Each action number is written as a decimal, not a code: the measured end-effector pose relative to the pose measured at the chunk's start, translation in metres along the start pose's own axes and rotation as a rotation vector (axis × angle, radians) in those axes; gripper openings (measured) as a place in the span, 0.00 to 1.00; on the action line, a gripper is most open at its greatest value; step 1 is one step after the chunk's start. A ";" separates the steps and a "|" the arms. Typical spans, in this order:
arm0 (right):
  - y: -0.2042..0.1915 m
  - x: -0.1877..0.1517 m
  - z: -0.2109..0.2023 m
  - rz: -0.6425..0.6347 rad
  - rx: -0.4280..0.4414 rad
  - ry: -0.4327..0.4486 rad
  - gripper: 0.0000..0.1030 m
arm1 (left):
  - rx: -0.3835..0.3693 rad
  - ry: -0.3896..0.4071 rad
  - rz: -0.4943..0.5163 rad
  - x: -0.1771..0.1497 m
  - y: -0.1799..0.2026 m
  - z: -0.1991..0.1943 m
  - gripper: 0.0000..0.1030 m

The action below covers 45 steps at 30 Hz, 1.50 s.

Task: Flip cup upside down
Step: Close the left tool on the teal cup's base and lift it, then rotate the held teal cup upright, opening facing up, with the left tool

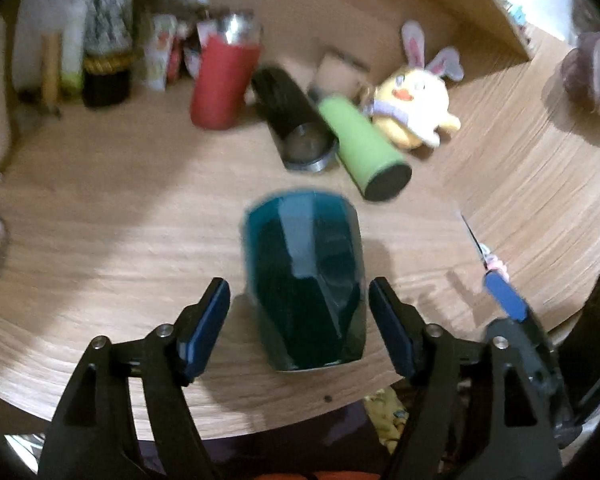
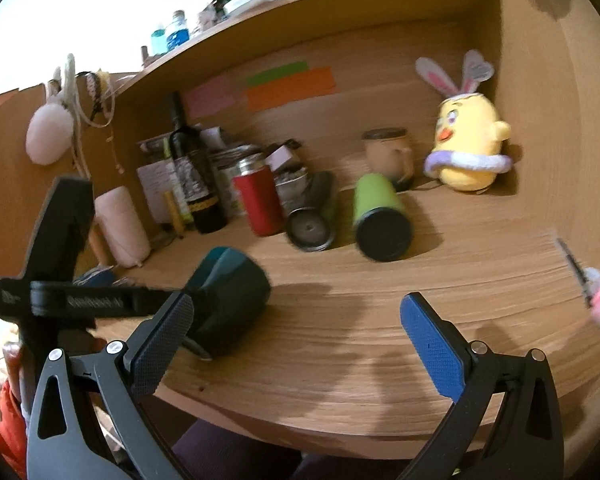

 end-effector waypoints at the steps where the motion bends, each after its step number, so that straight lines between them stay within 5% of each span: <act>1: -0.005 -0.003 0.004 -0.001 0.016 -0.009 1.00 | 0.020 0.047 0.026 0.004 -0.002 -0.011 0.74; 5: -0.031 -0.022 0.034 -0.033 0.073 -0.083 1.00 | 0.100 0.175 0.134 0.014 -0.004 -0.036 0.76; 10: -0.054 -0.047 0.070 -0.055 0.118 -0.161 1.00 | 0.130 0.237 0.248 0.017 -0.004 -0.042 0.70; 15: -0.058 -0.053 0.082 -0.074 0.104 -0.163 0.87 | 0.083 0.210 0.317 0.014 0.002 -0.031 0.30; 19: -0.059 -0.053 0.087 -0.088 0.124 -0.175 0.72 | 0.027 0.190 0.346 0.012 0.013 -0.017 0.12; 30: -0.057 -0.048 0.079 -0.130 0.119 -0.154 0.55 | 0.008 0.179 0.351 0.010 0.025 -0.002 0.07; 45: -0.070 -0.033 0.070 -0.204 0.129 -0.091 0.54 | 0.008 0.184 0.302 0.028 0.004 -0.005 0.07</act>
Point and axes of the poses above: each gripper's, at about its wrist camera, not at the fingertips, and z roughly the way its jaws point, y to its right, x to its top, the point moved 2 cm from there along z, roughly the way its jaws point, and after that the axes turned 10 degrees about y, right-handed, at the moved point
